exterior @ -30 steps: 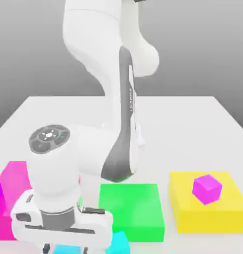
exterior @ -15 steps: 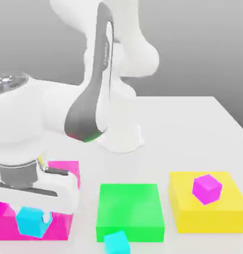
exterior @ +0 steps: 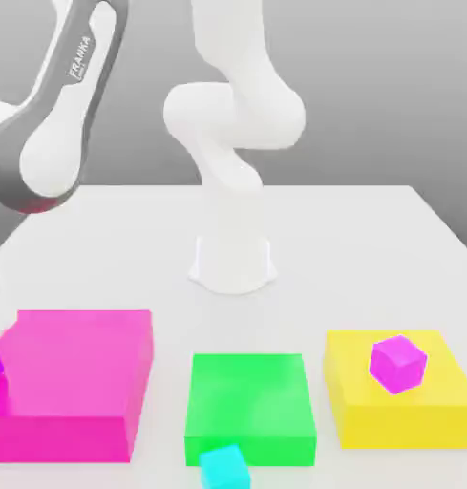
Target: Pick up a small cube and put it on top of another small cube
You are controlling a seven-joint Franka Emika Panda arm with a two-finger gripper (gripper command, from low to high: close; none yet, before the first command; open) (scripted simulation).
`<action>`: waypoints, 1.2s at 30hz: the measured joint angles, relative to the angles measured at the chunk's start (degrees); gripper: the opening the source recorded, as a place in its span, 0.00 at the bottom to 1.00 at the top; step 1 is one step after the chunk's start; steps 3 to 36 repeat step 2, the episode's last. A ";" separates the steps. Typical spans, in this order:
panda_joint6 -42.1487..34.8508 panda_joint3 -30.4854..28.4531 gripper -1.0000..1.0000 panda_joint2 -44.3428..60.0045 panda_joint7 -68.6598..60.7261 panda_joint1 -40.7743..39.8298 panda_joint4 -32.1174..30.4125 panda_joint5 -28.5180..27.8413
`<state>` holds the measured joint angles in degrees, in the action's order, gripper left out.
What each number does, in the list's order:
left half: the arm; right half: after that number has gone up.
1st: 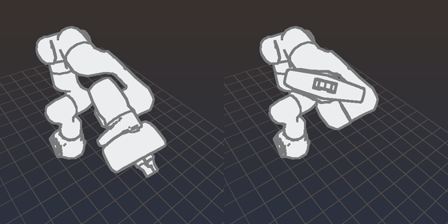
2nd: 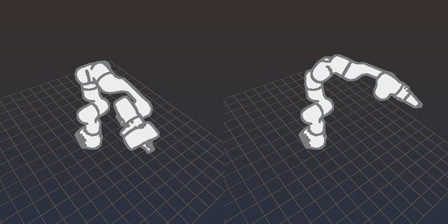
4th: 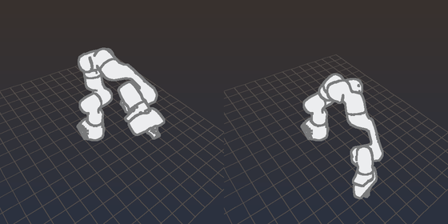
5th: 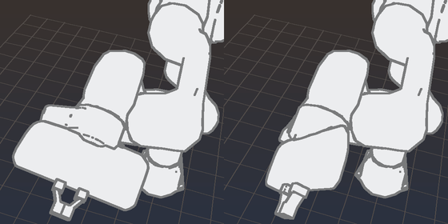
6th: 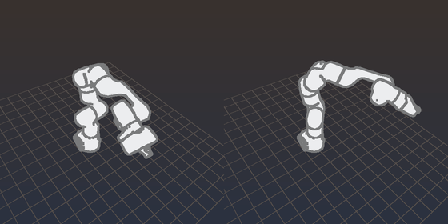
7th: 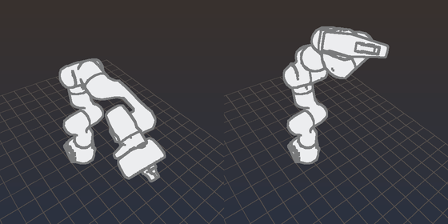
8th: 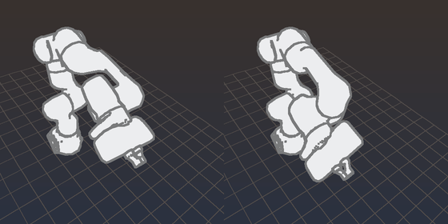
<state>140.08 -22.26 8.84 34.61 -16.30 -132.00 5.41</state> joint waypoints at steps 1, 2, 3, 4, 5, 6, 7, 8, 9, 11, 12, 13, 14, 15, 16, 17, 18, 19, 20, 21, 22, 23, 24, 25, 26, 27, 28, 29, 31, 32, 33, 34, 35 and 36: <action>-2.00 -0.19 1.00 -1.70 0.80 0.10 0.46 -1.13; -4.19 -0.31 1.00 -3.55 1.65 0.07 0.96 -2.35; -4.19 -0.31 1.00 -3.55 1.65 0.07 0.96 -2.35; -4.19 -0.31 1.00 -3.55 1.65 0.07 0.96 -2.35; -4.19 -0.31 1.00 -3.55 1.65 0.07 0.96 -2.35; -4.19 -0.31 1.00 -3.55 1.65 0.07 0.96 -2.35; -4.19 -0.31 1.00 -3.55 1.65 0.07 0.96 -2.35; -4.19 -0.31 1.00 -3.55 1.65 0.07 0.96 -2.35; -4.19 -0.31 1.00 -3.55 1.65 0.07 0.96 -2.35; -4.19 -0.31 1.00 -3.55 1.65 0.07 0.96 -2.35; -4.19 -0.31 1.00 -3.55 1.65 0.07 0.96 -2.35; -4.19 -0.31 1.00 -3.55 1.65 0.07 0.96 -2.35; -4.19 -0.31 1.00 -3.55 1.65 0.07 0.96 -2.35; -4.19 -0.31 1.00 -3.55 1.65 0.07 0.96 -2.35; -4.19 -0.31 1.00 -3.55 1.65 0.07 0.96 -2.35; -4.19 -0.31 1.00 -3.55 1.65 0.07 0.96 -2.35; -4.19 -0.31 1.00 -3.55 1.65 0.07 0.96 -2.35; -4.19 -0.31 1.00 -3.55 1.65 0.07 0.96 -2.35; -4.19 -0.31 1.00 -3.55 1.65 0.07 0.96 -2.35; -4.19 -0.31 1.00 -3.55 1.65 0.07 0.96 -2.35; -4.19 -0.31 1.00 -3.55 1.65 0.07 0.96 -2.35; -4.19 -0.31 1.00 -3.55 1.65 0.07 0.96 -2.35; -4.19 -0.31 1.00 -3.55 1.65 0.07 0.96 -2.35; -4.19 -0.31 1.00 -3.55 1.65 0.07 0.96 -2.35; -4.19 -0.31 1.00 -3.55 1.65 0.07 0.96 -2.35; -4.19 -0.31 1.00 -3.55 1.65 0.07 0.96 -2.35; -4.19 -0.31 1.00 -3.55 1.65 0.07 0.96 -2.35; -4.19 -0.31 1.00 -3.55 1.65 0.07 0.96 -2.35; -4.19 -0.31 1.00 -3.55 1.65 0.07 0.96 -2.35; -4.19 -0.31 1.00 -3.55 1.65 0.07 0.96 -2.35; -4.19 -0.31 1.00 -3.55 1.65 0.07 0.96 -2.35; -4.19 -0.31 1.00 -3.55 1.65 0.07 0.96 -2.35; -4.19 -0.31 1.00 -3.55 1.65 0.07 0.96 -2.35; -4.19 -0.31 1.00 -3.55 1.65 0.07 0.96 -2.35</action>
